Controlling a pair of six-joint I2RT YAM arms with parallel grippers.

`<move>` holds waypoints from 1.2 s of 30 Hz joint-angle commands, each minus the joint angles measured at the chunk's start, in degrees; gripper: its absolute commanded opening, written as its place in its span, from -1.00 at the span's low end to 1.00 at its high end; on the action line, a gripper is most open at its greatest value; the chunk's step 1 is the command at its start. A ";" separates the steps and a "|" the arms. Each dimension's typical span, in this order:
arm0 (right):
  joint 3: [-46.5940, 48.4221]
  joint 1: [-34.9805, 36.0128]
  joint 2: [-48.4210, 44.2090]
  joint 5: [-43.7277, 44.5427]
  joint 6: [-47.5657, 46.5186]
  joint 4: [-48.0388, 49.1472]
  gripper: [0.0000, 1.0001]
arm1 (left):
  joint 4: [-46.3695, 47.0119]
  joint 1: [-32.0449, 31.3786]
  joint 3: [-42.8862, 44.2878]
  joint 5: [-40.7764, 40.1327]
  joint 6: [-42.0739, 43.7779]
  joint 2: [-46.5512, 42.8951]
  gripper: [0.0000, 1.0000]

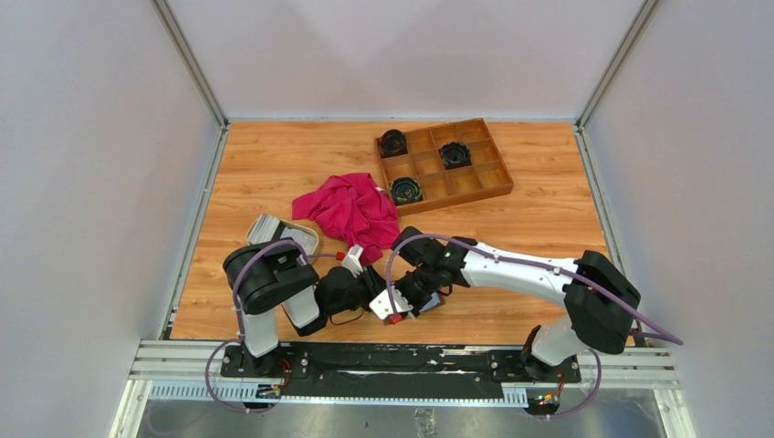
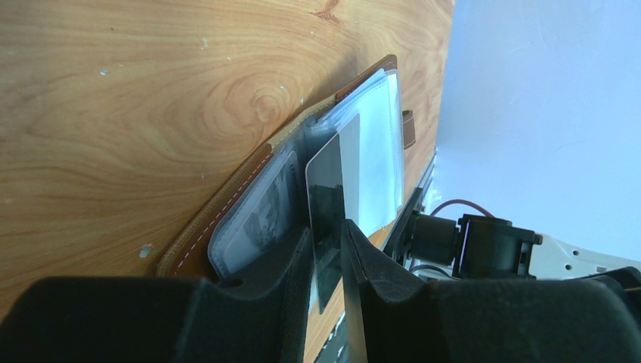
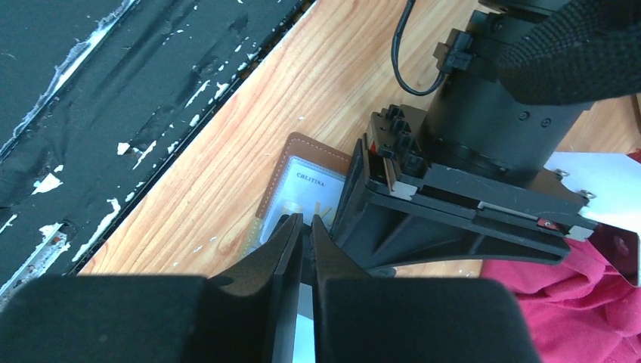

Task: Put the credit cards into the card holder
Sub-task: Insert the credit card into the card holder.

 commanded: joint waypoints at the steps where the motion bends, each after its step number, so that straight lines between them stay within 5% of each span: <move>1: -2.03 1.88 0.22 -2.02 -3.09 -2.63 -0.77 | -5.15 0.04 -1.22 -2.53 1.93 1.22 -0.46; 14: -4.37 7.11 3.50 12.54 4.39 10.70 -0.78 | -5.09 0.04 -1.28 -2.54 2.02 1.29 -0.46; 36: -7.47 7.80 2.73 22.01 -1.91 7.85 -0.78 | -4.93 0.11 -1.40 -2.53 2.24 1.48 -0.45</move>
